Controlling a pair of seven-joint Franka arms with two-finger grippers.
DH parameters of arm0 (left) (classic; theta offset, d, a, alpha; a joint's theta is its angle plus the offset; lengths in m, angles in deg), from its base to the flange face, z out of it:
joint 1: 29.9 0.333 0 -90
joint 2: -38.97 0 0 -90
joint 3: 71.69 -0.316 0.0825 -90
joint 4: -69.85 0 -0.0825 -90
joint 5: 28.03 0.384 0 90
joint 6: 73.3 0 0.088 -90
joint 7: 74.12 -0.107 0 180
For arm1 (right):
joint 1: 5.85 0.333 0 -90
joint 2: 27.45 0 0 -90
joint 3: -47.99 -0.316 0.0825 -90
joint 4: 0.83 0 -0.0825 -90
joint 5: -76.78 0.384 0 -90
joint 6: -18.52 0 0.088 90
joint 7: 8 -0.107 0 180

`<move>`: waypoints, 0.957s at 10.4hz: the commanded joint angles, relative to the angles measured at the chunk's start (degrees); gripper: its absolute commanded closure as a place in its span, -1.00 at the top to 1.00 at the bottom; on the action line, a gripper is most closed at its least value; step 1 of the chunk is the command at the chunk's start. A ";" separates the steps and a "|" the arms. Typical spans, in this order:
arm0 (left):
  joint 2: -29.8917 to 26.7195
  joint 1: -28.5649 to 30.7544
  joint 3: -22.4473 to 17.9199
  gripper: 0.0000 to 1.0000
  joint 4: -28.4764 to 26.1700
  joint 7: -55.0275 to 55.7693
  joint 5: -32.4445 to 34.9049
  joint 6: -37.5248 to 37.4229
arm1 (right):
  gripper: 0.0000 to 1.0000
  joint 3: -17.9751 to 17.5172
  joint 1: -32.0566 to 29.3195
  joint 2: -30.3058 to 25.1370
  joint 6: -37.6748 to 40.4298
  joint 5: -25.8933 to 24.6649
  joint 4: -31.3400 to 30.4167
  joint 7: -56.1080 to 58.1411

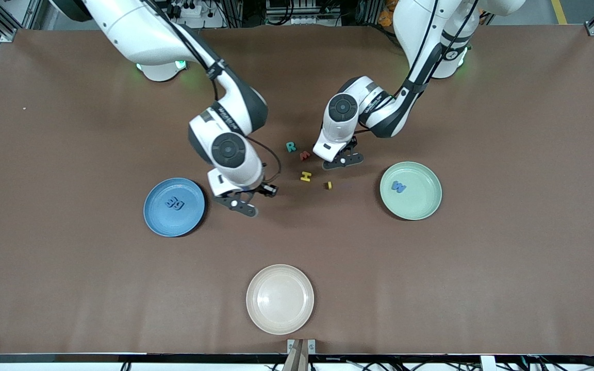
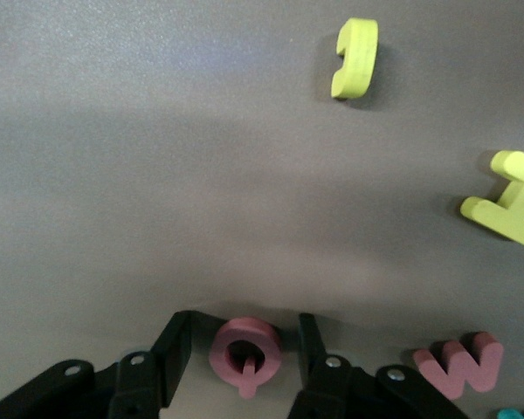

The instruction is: Sort upper and lower case letters into plates

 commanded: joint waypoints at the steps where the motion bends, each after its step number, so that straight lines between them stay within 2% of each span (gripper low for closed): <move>1: 1.33 -0.09 0.02 0.15 0.51 2.45 1.77 0.31 | 0.09 0.43 1.97 3.28 0.66 -0.45 5.52 -1.11; 2: 1.51 -0.26 0.02 -0.04 0.60 3.41 1.77 0.31 | 0.09 0.43 1.98 3.37 0.57 -0.63 5.53 -1.11; 4: 1.60 -0.35 0.02 -0.15 0.60 4.21 1.86 0.31 | 0.09 0.43 2.15 3.37 0.57 -0.63 5.53 -1.11; 8: 1.68 -0.61 0.11 -0.15 0.51 4.39 1.77 0.31 | 0.09 0.43 2.24 3.37 0.48 -0.63 5.53 -1.11; 10: 2.21 -0.61 0.11 -0.37 0.68 4.30 1.77 0.31 | 0.09 0.43 2.24 3.37 0.57 -0.63 5.44 -1.11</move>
